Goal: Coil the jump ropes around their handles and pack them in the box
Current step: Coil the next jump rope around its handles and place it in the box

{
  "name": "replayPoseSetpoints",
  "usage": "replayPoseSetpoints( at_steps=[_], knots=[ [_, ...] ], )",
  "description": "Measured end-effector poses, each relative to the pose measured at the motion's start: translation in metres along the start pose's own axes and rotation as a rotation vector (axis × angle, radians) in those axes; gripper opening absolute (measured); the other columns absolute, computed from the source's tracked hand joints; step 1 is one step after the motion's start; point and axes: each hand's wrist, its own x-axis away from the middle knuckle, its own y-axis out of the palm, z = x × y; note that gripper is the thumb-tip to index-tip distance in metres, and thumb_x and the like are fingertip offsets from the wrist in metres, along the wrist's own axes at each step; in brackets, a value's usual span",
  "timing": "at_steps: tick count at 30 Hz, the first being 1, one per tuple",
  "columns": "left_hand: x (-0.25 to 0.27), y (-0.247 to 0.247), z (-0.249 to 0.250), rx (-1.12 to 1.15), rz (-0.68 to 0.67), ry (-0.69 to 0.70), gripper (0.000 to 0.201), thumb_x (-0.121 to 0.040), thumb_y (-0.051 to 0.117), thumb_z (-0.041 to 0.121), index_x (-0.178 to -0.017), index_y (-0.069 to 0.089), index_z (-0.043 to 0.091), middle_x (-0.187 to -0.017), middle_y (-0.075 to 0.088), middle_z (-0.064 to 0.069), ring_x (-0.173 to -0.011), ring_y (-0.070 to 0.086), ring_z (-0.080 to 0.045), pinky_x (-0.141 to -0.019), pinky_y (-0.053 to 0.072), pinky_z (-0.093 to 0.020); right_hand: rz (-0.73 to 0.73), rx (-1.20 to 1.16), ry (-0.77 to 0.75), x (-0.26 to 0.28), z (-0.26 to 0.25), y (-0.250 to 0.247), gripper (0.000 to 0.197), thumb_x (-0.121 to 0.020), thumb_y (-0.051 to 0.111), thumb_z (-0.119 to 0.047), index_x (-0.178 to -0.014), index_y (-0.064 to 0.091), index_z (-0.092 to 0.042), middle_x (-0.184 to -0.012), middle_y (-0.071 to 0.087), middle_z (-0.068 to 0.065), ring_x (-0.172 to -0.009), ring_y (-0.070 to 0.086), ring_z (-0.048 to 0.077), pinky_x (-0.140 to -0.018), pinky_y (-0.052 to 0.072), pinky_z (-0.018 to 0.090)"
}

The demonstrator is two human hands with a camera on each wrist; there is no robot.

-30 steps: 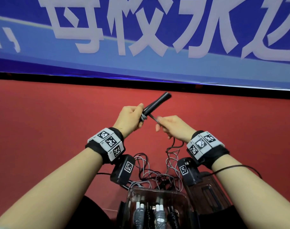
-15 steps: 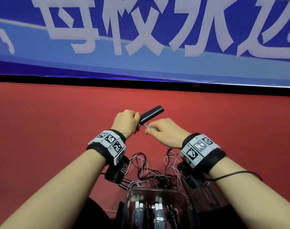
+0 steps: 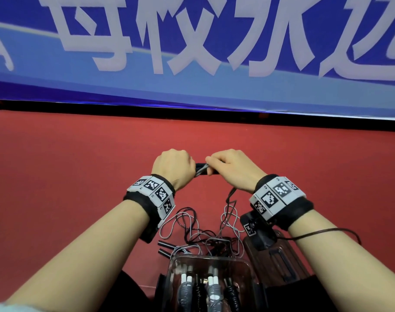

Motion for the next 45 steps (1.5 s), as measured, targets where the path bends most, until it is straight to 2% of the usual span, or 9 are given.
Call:
replayPoseSetpoints(
  at_steps=[7, 11, 16, 19, 23, 26, 30, 36, 45],
  knots=[
    [0.007, 0.001, 0.006, 0.247, -0.141, 0.125, 0.073, -0.101, 0.024, 0.055, -0.052, 0.045, 0.006, -0.052, 0.051, -0.011, -0.056, 0.049, -0.031, -0.058, 0.037, -0.035, -0.042, -0.129, -0.033, -0.001, 0.018, -0.015, 0.035, -0.09, 0.062, -0.047, -0.064, 0.065, -0.025, -0.048, 0.043, -0.012, -0.047, 0.036, 0.005, -0.056, 0.031, 0.027],
    [0.009, -0.001, 0.004, 0.459, -0.289, 0.125, 0.087, -0.097, 0.016, 0.063, -0.064, 0.061, -0.003, -0.054, 0.062, -0.012, -0.061, 0.06, -0.028, -0.078, 0.05, -0.039, -0.076, -0.266, -0.01, 0.0, 0.021, -0.022, 0.031, -0.087, 0.068, -0.041, -0.072, 0.07, -0.014, -0.052, 0.043, -0.011, -0.05, 0.036, 0.004, -0.054, 0.03, 0.02],
    [0.019, -0.009, 0.017, 0.585, -0.369, 0.192, 0.07, -0.087, 0.045, 0.07, -0.058, 0.063, 0.009, -0.048, 0.054, -0.001, -0.044, 0.045, -0.012, -0.05, 0.036, -0.022, -0.153, -0.369, 0.042, 0.002, 0.027, -0.028, 0.031, -0.084, 0.068, -0.041, -0.06, 0.067, -0.021, -0.051, 0.045, -0.002, -0.047, 0.034, 0.01, -0.049, 0.026, 0.018],
    [0.019, -0.009, 0.019, 0.668, -0.361, 0.221, 0.067, -0.084, 0.055, 0.068, -0.059, 0.062, 0.005, -0.05, 0.054, -0.006, -0.045, 0.044, -0.014, -0.051, 0.036, -0.023, -0.148, -0.457, 0.1, 0.0, 0.034, -0.027, 0.037, -0.075, 0.069, -0.053, -0.062, 0.068, -0.019, -0.055, 0.04, 0.004, -0.051, 0.032, 0.014, -0.049, 0.026, 0.023],
    [0.014, -0.015, 0.022, 0.919, -0.273, 0.164, 0.058, -0.096, 0.052, 0.048, -0.057, 0.062, 0.006, -0.043, 0.05, -0.007, -0.038, 0.041, -0.012, -0.047, 0.035, -0.018, -0.101, -0.74, 0.201, -0.002, 0.046, -0.017, 0.025, -0.089, 0.068, -0.033, -0.076, 0.061, -0.012, -0.064, 0.038, 0.005, -0.054, 0.032, 0.013, -0.049, 0.029, 0.022],
    [0.009, -0.018, 0.025, 0.989, -0.178, 0.093, 0.054, -0.101, 0.046, 0.034, -0.057, 0.062, 0.007, -0.037, 0.047, 0.001, -0.032, 0.037, -0.007, -0.041, 0.031, -0.014, -0.118, -0.517, 0.308, -0.005, 0.036, -0.008, 0.028, -0.095, 0.047, -0.008, -0.07, 0.057, -0.017, -0.058, 0.034, 0.0, -0.048, 0.025, 0.012, -0.043, 0.022, 0.021],
    [0.002, -0.012, 0.018, 0.997, -0.026, -0.031, 0.051, -0.099, 0.045, 0.033, -0.057, 0.066, 0.014, -0.042, 0.052, 0.0, -0.038, 0.043, -0.01, -0.047, 0.035, -0.021, -0.135, -0.54, 0.218, -0.007, 0.025, 0.001, 0.043, -0.101, 0.045, -0.035, -0.066, 0.055, -0.013, -0.048, 0.031, -0.007, -0.041, 0.021, 0.01, -0.039, 0.017, 0.021],
    [-0.006, -0.004, 0.011, 1.033, 0.183, -0.189, 0.016, -0.09, 0.05, 0.021, -0.087, 0.065, 0.018, -0.047, 0.059, 0.005, -0.04, 0.053, -0.014, -0.049, 0.042, -0.023, -0.146, -0.442, 0.156, -0.008, 0.016, 0.011, 0.044, -0.102, 0.036, -0.028, -0.069, 0.062, -0.015, -0.038, 0.033, -0.013, -0.037, 0.024, 0.005, -0.037, 0.022, 0.016],
    [-0.016, -0.003, -0.019, 0.879, 0.329, -0.443, 0.038, -0.093, 0.045, 0.029, -0.064, 0.064, 0.014, -0.049, 0.058, -0.001, -0.034, 0.047, -0.005, -0.049, 0.037, -0.025, -0.146, -0.245, 0.046, 0.003, 0.006, 0.012, 0.024, -0.098, 0.048, -0.032, -0.088, 0.068, -0.025, -0.06, 0.042, 0.002, -0.044, 0.036, 0.013, -0.048, 0.035, 0.025]
  ],
)
